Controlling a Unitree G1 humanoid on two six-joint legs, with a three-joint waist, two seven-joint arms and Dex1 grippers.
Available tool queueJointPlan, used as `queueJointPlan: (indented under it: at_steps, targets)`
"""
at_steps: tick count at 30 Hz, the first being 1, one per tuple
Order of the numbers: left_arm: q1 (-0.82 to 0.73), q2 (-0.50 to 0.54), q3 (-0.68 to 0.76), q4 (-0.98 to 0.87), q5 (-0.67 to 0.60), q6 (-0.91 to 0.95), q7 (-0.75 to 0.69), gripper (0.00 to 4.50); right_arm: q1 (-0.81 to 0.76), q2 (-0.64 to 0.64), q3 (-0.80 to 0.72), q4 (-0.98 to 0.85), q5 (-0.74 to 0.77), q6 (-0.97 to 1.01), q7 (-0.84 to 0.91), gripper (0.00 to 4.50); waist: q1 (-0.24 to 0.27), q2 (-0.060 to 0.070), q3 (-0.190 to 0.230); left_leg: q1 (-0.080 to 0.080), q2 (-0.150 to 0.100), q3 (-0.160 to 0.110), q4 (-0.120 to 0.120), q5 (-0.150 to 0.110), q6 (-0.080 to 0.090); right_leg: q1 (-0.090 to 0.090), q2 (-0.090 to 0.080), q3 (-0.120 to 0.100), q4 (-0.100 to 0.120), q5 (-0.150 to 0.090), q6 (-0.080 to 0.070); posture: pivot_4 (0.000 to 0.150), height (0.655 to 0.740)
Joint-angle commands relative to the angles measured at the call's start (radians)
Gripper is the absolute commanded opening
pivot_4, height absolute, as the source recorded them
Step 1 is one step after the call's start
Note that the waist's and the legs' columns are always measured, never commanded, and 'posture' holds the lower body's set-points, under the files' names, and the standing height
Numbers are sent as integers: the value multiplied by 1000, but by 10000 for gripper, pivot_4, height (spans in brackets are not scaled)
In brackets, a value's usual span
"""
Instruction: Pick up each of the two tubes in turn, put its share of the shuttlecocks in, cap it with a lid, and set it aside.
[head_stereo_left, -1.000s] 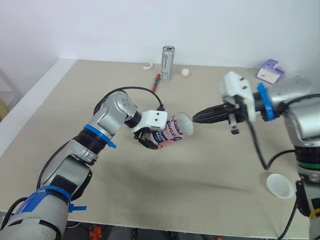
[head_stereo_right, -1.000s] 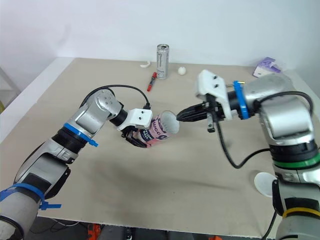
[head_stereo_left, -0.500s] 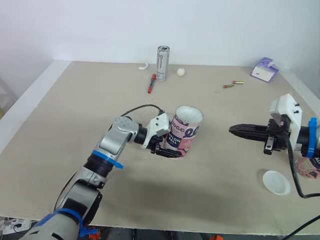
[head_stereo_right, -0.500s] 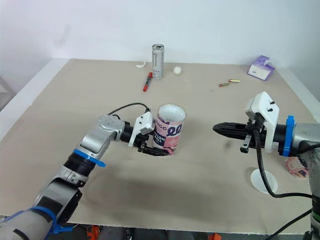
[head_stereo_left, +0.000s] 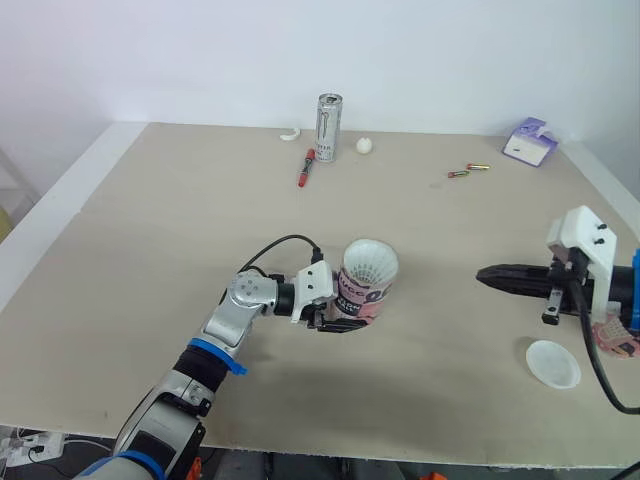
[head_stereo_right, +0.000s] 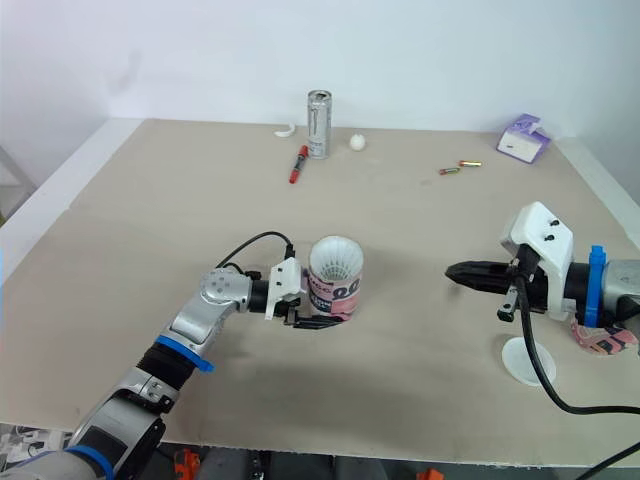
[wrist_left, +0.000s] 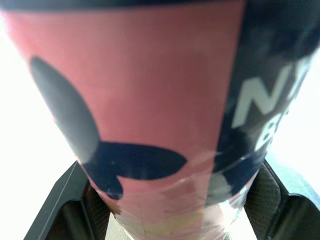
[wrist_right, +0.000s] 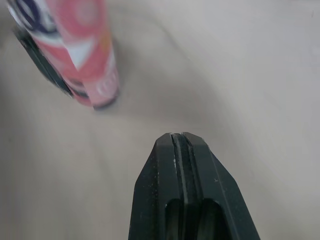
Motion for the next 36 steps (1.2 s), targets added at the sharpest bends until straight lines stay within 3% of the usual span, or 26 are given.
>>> queueJointPlan:
  at_steps: [1, 3, 7, 9, 11, 24, 36]
  targets:
    - [-6, 4, -12, 11, 10, -12, 3, 31130, 45, -58, -26, 45, -43, -51, 34, 3143, 0, 0, 0, 0, 0, 0, 0, 0, 0, 0, 0, 0, 0, 0, 0, 1500, 7400]
    - [-5, 4, -16, 9, 7, -12, -2, 31130, 82, -82, -29, 81, -65, -69, 47, 9207, 0, 0, 0, 0, 0, 0, 0, 0, 0, 0, 0, 0, 0, 0, 0, 1500, 7400]
    - [-1, 7, -22, -2, -14, 25, -32, 31130, 138, -112, -31, 141, -102, -135, 83, 26692, 0, 0, 0, 0, 0, 0, 0, 0, 0, 0, 0, 0, 0, 0, 0, 1500, 7400]
    - [5, 12, -28, -10, -27, 50, -56, 31130, 152, -124, -27, 167, -113, -158, 100, 37660, 0, 0, 0, 1, 0, 0, 0, 0, 0, 0, 0, 0, 0, 0, -1, 1500, 7400]
    - [10, 19, -34, -17, -38, 83, -76, 31130, 158, -135, -18, 194, -125, -182, 114, 44598, -1, 0, 0, 1, 0, 0, 0, 0, 0, 0, 1, 0, 0, -1, -1, 1500, 7400]
    - [15, 54, -60, -38, -31, 128, -110, 31130, 123, -180, 96, 436, -203, -328, 194, 44598, -2, 1, 0, 2, 0, 0, -1, 0, 0, 1, 1, 0, 0, -2, -1, 1500, 7400]
    - [10, 60, -63, -39, -32, 129, -104, 31130, -57, -188, 284, 674, -301, -484, 255, 44598, -3, 1, 0, 12, 0, 0, -3, 0, -1, 9, 0, 0, 0, -4, -4, 1500, 7400]
